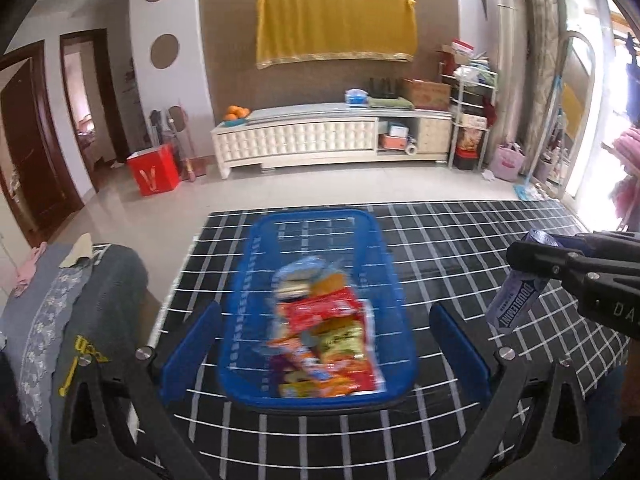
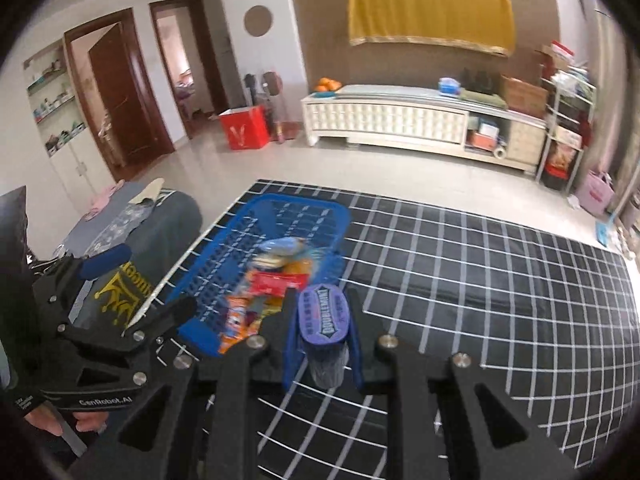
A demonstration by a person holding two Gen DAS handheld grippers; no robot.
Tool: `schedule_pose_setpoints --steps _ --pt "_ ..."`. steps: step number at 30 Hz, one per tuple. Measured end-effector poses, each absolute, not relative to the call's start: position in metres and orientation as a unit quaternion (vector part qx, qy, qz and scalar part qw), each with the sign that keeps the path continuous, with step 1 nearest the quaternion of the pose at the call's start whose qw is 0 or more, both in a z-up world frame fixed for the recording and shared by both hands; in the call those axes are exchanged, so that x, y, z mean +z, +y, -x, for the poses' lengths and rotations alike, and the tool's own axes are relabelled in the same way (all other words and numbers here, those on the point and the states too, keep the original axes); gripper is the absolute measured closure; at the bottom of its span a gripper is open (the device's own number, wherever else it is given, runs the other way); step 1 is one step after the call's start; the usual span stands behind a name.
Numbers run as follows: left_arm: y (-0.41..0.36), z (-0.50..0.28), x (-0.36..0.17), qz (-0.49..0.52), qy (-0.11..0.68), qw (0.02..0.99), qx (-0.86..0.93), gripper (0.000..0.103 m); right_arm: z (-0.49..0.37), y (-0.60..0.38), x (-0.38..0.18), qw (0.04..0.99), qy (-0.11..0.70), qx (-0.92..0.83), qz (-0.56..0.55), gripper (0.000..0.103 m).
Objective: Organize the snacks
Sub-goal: 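Carry the gum pack with the right tool over the blue basket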
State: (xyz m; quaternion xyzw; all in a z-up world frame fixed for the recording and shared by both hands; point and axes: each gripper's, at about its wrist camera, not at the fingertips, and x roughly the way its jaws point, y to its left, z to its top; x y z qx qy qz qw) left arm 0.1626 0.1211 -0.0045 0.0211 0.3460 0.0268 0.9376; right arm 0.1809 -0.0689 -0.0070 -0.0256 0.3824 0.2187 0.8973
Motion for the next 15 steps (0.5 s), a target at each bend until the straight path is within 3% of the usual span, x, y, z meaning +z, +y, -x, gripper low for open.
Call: schedule_pose_setpoints --steps 15 --pt "0.211 -0.168 -0.02 0.021 0.357 0.931 0.073 0.0 -0.217 0.015 -0.035 0.862 0.426 0.27 0.052 0.077"
